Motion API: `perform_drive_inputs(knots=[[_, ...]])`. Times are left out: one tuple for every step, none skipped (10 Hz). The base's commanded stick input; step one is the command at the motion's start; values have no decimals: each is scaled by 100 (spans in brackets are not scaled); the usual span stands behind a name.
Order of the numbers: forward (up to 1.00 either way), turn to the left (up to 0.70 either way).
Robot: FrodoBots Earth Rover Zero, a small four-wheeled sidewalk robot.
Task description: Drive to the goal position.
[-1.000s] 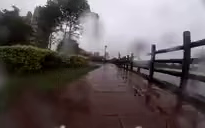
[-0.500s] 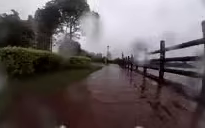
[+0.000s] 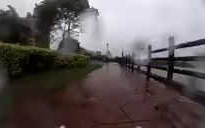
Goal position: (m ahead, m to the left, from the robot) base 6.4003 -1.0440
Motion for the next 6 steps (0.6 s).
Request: perform_drive_inputs(knots=[[100,-39],[100,-14],[100,0],[100,0],[100,0],[100,0]])
